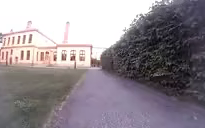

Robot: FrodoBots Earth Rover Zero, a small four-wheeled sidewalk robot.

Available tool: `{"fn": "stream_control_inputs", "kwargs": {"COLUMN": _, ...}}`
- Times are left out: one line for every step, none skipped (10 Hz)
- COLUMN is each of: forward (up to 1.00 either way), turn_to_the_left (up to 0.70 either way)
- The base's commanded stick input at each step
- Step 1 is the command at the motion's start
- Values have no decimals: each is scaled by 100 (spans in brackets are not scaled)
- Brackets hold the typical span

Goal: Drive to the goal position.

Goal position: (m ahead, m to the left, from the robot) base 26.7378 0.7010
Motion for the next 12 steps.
{"fn": "stream_control_inputs", "kwargs": {"forward": 50, "turn_to_the_left": -1}}
{"fn": "stream_control_inputs", "kwargs": {"forward": 50, "turn_to_the_left": -1}}
{"fn": "stream_control_inputs", "kwargs": {"forward": 50, "turn_to_the_left": -1}}
{"fn": "stream_control_inputs", "kwargs": {"forward": 50, "turn_to_the_left": -1}}
{"fn": "stream_control_inputs", "kwargs": {"forward": 50, "turn_to_the_left": -1}}
{"fn": "stream_control_inputs", "kwargs": {"forward": 50, "turn_to_the_left": -1}}
{"fn": "stream_control_inputs", "kwargs": {"forward": 50, "turn_to_the_left": -1}}
{"fn": "stream_control_inputs", "kwargs": {"forward": 50, "turn_to_the_left": -1}}
{"fn": "stream_control_inputs", "kwargs": {"forward": 50, "turn_to_the_left": -1}}
{"fn": "stream_control_inputs", "kwargs": {"forward": 50, "turn_to_the_left": -1}}
{"fn": "stream_control_inputs", "kwargs": {"forward": 50, "turn_to_the_left": -1}}
{"fn": "stream_control_inputs", "kwargs": {"forward": 50, "turn_to_the_left": -1}}
